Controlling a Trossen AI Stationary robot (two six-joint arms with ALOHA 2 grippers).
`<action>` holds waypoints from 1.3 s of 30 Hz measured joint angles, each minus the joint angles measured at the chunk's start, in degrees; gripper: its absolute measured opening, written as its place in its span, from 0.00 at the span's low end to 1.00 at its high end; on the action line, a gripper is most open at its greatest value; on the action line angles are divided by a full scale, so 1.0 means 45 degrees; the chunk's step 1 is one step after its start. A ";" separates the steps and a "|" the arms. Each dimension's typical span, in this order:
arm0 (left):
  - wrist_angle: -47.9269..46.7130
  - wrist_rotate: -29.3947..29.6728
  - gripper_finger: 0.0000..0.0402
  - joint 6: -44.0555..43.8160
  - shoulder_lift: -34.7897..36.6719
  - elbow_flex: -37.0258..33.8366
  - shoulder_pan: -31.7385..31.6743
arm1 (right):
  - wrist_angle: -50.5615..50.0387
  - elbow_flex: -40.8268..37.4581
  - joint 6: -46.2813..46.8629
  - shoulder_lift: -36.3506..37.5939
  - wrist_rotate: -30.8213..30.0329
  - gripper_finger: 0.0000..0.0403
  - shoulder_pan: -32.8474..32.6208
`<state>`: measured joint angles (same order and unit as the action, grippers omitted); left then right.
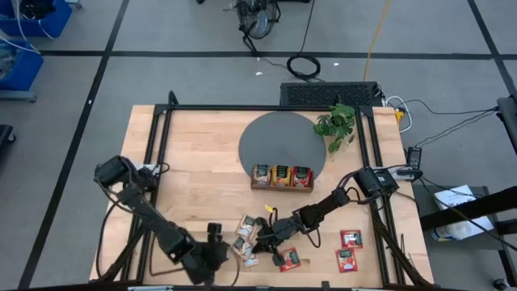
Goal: Pick & Place Tea
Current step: Put the brown tea bag into the left wooden organizer
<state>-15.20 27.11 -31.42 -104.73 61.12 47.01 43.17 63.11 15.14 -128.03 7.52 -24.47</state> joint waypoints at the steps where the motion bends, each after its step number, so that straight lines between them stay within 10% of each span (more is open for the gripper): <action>1: -0.0015 -0.0186 0.51 -0.0713 0.0156 0.0000 -0.0217 | -0.0012 0.0000 -0.0046 0.0000 -0.0006 0.00 0.0000; 11: -0.0034 -0.3219 0.51 -0.7086 0.0263 0.0015 -0.2234 | -0.0323 -0.0015 -0.0417 0.0000 -0.0123 0.00 0.0000; 29: -0.1577 -0.5216 0.52 -1.0100 0.0263 -0.0215 -0.3177 | 0.0031 -0.0019 -0.0321 -0.0918 -0.0677 0.00 0.0176; 39: 0.0964 -0.5970 0.51 -1.0257 0.0310 -0.1487 -0.3177 | 0.0080 -0.0019 -0.0272 -0.0918 -0.0674 0.00 0.0199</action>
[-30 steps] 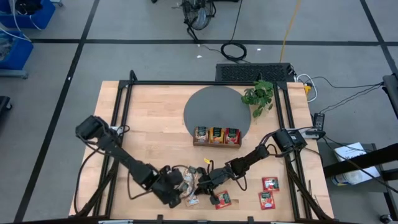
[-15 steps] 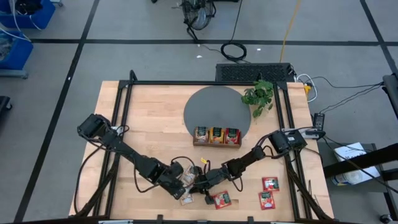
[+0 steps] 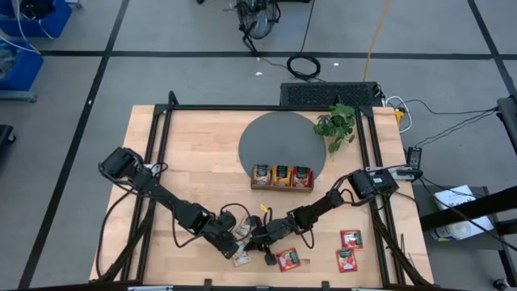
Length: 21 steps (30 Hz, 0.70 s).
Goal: Pick & Place Tea
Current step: Put the brown tea bag into the left wooden organizer
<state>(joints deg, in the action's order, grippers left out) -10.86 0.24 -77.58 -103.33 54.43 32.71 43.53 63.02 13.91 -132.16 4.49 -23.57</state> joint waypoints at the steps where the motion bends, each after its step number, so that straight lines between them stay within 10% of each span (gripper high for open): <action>1: 0.0113 0.0044 0.51 0.0100 0.0001 -0.0022 0.0000 | 0.0000 0.0000 -0.0005 0.0000 0.0000 0.00 0.0000; 12: 0.0413 0.0415 0.03 0.2242 -0.0043 0.0017 -0.0005 | 0.0246 -0.0005 -0.0232 -0.0010 0.0010 0.00 -0.0005; 21: 0.0354 0.0419 0.02 0.3803 0.0499 0.0029 -0.0005 | 0.0426 -0.0005 -0.0691 0.0332 0.0047 0.00 -0.0092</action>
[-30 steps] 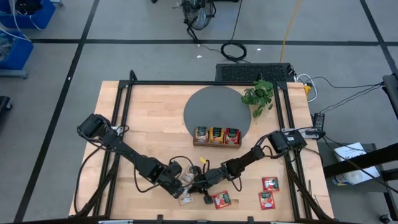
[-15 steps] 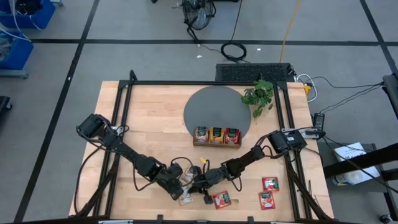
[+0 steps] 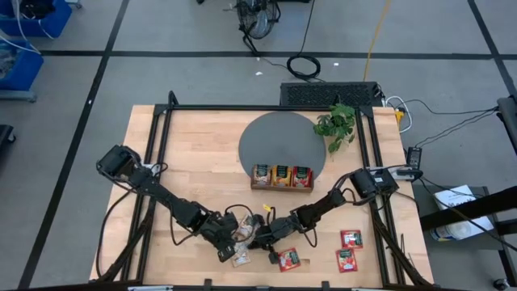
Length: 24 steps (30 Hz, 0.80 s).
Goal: Pick & Place Tea
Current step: Put the brown tea bag into the left wooden organizer
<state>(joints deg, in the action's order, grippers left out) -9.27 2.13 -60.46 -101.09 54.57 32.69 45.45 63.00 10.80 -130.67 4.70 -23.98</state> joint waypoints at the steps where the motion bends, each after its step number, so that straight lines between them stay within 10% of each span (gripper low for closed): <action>1: 0.0076 0.0013 0.02 0.0162 0.0167 0.0007 0.0000 | -0.0211 0.0000 -0.0030 0.0222 -0.0058 0.01 -0.0035; 10: -0.0326 0.1838 0.01 0.2757 0.1810 0.0013 0.0183 | -0.2524 -0.1026 -0.1038 0.3206 -0.2229 0.18 -0.1002; 24: -0.3492 0.3607 0.01 0.6412 0.0650 0.3023 -0.0155 | 0.0747 -0.4988 -0.0088 0.7639 -0.5949 0.45 -0.1454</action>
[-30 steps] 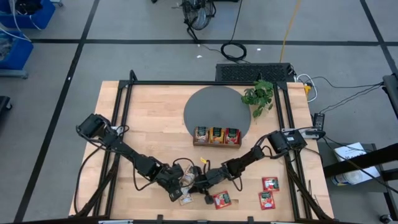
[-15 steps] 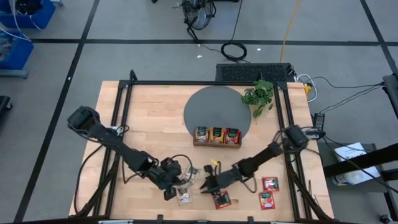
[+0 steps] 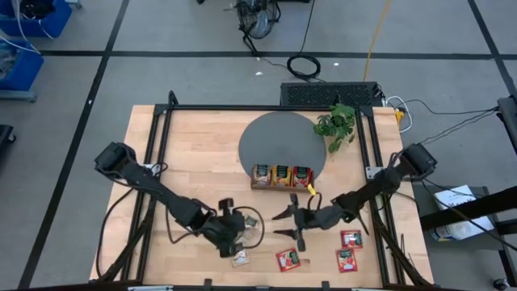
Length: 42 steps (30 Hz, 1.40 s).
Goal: Pick & Place Tea
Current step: Put the brown tea bag into the left wooden organizer
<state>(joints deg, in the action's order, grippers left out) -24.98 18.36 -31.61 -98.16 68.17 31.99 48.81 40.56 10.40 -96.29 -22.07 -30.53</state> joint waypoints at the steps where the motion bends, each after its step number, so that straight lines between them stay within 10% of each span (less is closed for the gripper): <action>1: -0.0603 0.0018 0.01 -0.0055 -0.0215 0.0267 -0.0147 | -0.0126 0.0000 0.0118 0.0137 0.0272 0.46 0.0123; 16: -0.2006 -0.0336 0.00 0.1638 -0.2603 0.3531 -0.0961 | -0.1751 0.0680 0.0299 0.0224 0.1644 0.50 0.1118; 42: -0.1203 -0.0282 0.00 0.2771 -0.2551 0.3777 -0.1864 | -0.2357 0.0695 0.0430 -0.0052 0.1625 0.36 0.1662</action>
<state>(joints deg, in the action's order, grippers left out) -30.40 17.09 -19.14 -109.65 85.17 23.60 38.20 43.68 12.34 -96.53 -14.76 -23.05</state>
